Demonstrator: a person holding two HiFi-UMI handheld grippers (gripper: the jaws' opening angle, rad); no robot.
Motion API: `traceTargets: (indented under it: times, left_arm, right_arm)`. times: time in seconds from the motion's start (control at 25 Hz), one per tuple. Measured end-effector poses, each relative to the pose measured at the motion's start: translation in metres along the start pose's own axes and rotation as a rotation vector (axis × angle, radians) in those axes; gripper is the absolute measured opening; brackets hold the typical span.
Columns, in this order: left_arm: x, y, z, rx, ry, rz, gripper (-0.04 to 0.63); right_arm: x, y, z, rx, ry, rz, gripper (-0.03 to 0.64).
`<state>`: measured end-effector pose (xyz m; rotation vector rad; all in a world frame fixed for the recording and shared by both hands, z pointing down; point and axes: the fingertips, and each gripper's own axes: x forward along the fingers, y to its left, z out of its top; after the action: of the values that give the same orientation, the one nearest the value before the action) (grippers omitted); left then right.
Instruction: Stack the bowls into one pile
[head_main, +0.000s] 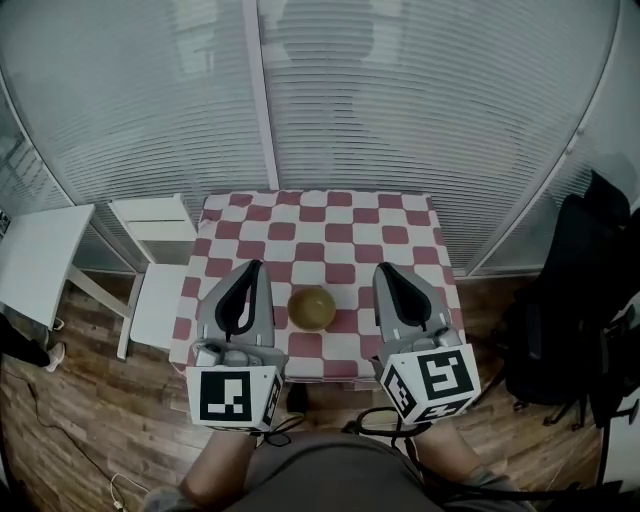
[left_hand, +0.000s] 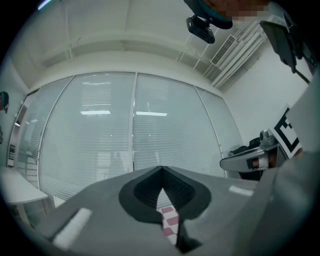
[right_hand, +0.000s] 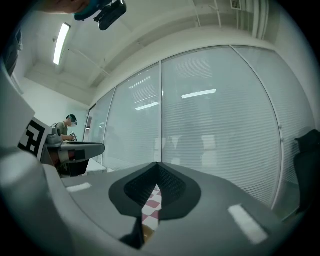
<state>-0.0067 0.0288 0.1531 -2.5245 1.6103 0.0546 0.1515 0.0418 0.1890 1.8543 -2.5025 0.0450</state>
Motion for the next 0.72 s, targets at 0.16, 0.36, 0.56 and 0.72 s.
traceTargets:
  times: [0.16, 0.36, 0.56, 0.72]
  left_arm:
    - [0.003, -0.001, 0.002, 0.015, -0.014, -0.008, 0.0]
    - [0.005, 0.0, 0.001, 0.012, -0.016, -0.01, 0.0]
    - [0.005, 0.004, -0.003, 0.008, -0.011, 0.0, 0.0]
    - [0.004, 0.006, -0.005, 0.006, -0.01, 0.003, 0.0]
  right_arm:
    - [0.003, 0.0, -0.002, -0.026, 0.001, -0.004, 0.025]
    - [0.006, 0.0, -0.001, -0.019, -0.001, -0.008, 0.025]
    - [0.009, -0.002, -0.004, -0.01, 0.002, -0.01, 0.025]
    - [0.011, 0.0, -0.005, -0.01, 0.001, -0.005, 0.025]
